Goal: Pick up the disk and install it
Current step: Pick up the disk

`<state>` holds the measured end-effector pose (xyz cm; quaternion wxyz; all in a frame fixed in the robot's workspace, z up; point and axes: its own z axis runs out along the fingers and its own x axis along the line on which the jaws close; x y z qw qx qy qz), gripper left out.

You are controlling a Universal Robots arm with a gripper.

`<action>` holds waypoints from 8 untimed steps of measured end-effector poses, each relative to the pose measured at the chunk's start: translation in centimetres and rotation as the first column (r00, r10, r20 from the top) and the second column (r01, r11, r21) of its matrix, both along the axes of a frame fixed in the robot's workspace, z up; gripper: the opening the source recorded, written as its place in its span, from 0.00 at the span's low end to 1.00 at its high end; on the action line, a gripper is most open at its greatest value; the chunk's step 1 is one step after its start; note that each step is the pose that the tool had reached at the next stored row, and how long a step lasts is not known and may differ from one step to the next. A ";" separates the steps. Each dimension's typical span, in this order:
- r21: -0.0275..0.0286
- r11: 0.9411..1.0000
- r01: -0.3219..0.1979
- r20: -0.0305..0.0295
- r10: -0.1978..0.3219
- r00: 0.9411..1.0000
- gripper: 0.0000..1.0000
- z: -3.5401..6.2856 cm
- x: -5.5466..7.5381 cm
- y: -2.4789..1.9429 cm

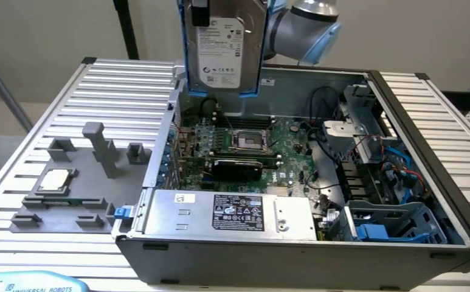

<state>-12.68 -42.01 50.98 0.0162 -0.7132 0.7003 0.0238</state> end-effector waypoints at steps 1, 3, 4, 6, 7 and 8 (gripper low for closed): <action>0.000 1.000 0.000 0.000 0.000 1.000 0.33 0.00 0.5 -0.17; 0.000 1.000 0.000 0.000 0.000 1.000 0.33 0.00 1.4 -0.52; 0.001 1.000 0.000 0.000 0.000 1.000 0.33 0.00 1.8 -0.69; 0.001 1.000 0.000 0.000 0.000 1.000 0.33 0.00 2.7 -1.07; 0.001 1.000 0.000 0.000 0.000 1.000 0.33 0.00 3.2 -1.24; 0.001 1.000 0.000 0.000 0.000 1.000 0.33 0.00 3.6 -1.43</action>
